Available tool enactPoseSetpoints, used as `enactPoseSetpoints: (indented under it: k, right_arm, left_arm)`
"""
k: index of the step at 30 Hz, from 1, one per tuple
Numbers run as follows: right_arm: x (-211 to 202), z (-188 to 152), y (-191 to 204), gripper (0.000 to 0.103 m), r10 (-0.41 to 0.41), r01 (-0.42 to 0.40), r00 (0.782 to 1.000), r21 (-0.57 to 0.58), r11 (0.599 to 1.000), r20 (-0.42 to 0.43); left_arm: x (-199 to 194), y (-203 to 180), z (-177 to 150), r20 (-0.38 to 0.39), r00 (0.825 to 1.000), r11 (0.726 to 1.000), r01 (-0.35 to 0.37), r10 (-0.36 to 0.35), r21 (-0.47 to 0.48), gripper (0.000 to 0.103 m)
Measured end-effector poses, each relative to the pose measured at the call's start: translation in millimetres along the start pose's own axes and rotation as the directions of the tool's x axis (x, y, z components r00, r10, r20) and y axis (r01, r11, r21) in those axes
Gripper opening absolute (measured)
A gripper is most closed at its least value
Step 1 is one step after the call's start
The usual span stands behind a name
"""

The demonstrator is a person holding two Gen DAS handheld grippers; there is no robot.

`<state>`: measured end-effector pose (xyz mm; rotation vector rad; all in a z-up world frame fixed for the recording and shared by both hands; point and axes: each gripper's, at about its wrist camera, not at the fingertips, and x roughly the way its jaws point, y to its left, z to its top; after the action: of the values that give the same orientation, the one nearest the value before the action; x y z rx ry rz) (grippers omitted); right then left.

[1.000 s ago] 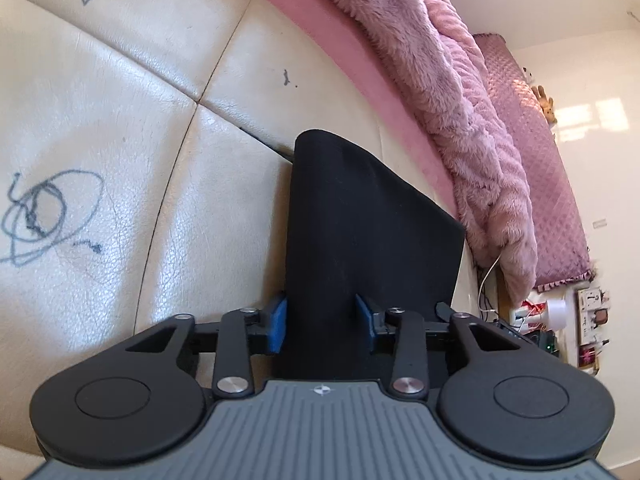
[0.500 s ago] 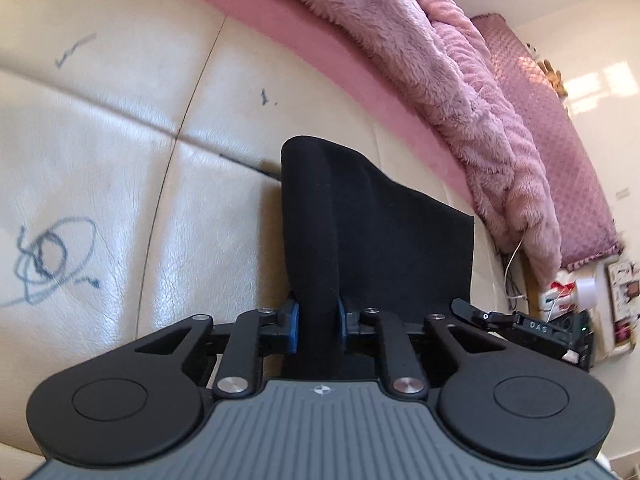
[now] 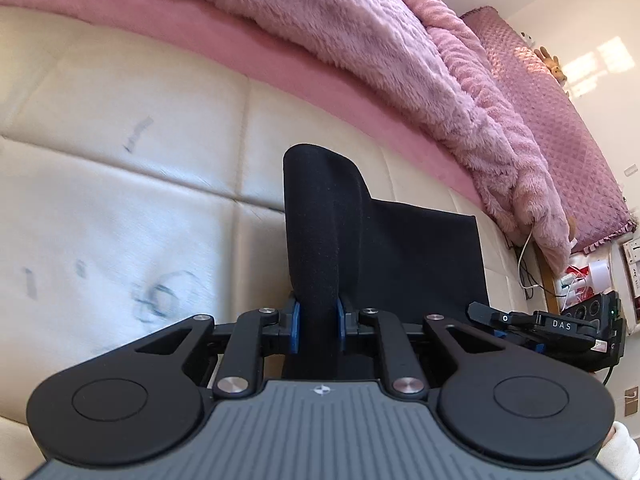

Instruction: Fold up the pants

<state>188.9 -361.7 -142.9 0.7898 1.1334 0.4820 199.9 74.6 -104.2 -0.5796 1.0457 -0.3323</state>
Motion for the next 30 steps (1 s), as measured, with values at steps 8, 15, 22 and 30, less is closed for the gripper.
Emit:
enactPoseSetpoints:
  k: [8, 15, 22, 30]
  right_arm:
    - [48, -5, 57, 0.011, 0.036, -0.037, 0.999, -0.031, 0.999, -0.02]
    - [118, 10, 113, 0.011, 0.071, -0.073, 0.997, -0.053, 0.996, -0.032]
    - [183, 38, 154, 0.011, 0.085, -0.089, 0.995, -0.08, 0.993, -0.056]
    - [233, 62, 157, 0.011, 0.022, -0.027, 0.997, -0.066, 0.997, -0.078]
  left_arm:
    - [-35, 36, 43, 0.014, 0.999, 0.999, -0.046, 0.045, 0.022, 0.018]
    - [-62, 72, 96, 0.045, 0.991, 0.99, -0.13, 0.128, 0.046, 0.019]
    - [-64, 97, 137, 0.073, 0.978, 0.979, -0.201, 0.197, 0.045, 0.019]
    - [-36, 132, 150, 0.046, 0.973, 0.974, -0.227, 0.226, 0.009, 0.019]
